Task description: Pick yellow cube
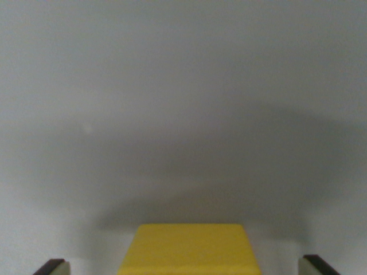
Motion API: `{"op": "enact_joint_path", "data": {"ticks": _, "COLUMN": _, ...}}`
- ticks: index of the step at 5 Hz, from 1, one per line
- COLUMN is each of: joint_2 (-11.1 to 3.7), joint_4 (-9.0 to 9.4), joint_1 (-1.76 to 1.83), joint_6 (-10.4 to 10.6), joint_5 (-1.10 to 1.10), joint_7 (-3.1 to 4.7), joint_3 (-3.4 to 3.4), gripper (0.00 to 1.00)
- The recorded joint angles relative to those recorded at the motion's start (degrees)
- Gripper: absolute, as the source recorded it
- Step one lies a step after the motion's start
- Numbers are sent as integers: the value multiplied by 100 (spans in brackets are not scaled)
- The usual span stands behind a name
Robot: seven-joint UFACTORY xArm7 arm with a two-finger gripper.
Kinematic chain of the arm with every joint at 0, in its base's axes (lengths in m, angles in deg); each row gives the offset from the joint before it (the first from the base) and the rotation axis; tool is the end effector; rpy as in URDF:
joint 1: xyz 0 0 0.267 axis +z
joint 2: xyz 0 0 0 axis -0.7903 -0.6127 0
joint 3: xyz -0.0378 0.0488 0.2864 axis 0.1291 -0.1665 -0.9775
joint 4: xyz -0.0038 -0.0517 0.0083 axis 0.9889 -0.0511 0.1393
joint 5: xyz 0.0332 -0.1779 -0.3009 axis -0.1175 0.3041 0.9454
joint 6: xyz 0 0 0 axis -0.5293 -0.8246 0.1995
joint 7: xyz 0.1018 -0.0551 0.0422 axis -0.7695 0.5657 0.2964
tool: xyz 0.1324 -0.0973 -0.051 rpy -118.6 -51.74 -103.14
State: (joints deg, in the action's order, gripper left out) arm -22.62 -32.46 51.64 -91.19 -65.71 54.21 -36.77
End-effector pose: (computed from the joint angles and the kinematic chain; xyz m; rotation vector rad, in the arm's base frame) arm 0.3998 -0.0353 0.0150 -3.1223 -0.0011 0.1032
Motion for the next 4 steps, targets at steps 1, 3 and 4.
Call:
{"op": "enact_joint_path", "data": {"ticks": 1, "joint_2": 0, "joint_4": 0, "joint_1": 0, "joint_6": 0, "joint_5": 0, "joint_7": 0, "joint_3": 0, "gripper": 100}}
{"op": "enact_joint_path", "data": {"ticks": 3, "joint_2": 0, "joint_4": 0, "joint_1": 0, "joint_6": -1, "joint_5": 0, "joint_7": 0, "joint_3": 0, "gripper": 100}}
{"op": "enact_joint_path", "data": {"ticks": 4, "joint_2": 0, "joint_4": 0, "joint_1": 0, "joint_6": -1, "joint_5": 0, "joint_7": 0, "joint_3": 0, "gripper": 100}}
